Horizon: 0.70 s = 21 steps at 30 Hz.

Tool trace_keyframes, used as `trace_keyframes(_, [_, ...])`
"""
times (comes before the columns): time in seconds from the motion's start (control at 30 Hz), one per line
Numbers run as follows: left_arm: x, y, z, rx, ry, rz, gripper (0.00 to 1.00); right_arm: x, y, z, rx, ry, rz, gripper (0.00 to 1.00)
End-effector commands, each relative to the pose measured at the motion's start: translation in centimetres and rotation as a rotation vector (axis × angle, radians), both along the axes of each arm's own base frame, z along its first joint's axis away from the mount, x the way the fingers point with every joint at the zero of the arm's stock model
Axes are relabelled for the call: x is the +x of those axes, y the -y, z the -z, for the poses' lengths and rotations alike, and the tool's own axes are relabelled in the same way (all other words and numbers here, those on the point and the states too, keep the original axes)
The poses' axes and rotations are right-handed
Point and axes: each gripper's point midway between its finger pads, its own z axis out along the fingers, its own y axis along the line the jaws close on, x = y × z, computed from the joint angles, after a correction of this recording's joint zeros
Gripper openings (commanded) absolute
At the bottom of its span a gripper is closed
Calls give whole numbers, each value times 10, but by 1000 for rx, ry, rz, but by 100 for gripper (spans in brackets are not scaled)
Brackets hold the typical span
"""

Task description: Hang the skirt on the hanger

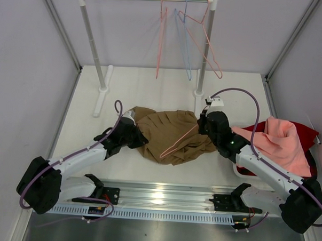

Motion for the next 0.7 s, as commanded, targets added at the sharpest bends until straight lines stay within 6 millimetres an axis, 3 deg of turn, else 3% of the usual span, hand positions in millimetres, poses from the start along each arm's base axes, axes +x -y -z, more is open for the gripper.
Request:
trace_keyframes(0.0, [9,-14,-25,15,49,10,0,3,9,-5,-16,-19,87,0])
trace_keyframes(0.23, [4,-43,-27,33,-1,10,0,-4,-3,-22,-99,-7,187,0])
trace_keyframes(0.43, [10,-80,-16,39,-56,-53,0,-10,-21,-10,-167,-40,231,0])
trace_keyframes(0.57, [24,-103,-14,47,-68,-108,0,-13,-35,-5,-178,-59,224,0])
trace_keyframes(0.67, [37,-99,-22,29,-35,-73,0,-11,-46,-2,-176,-62,207,0])
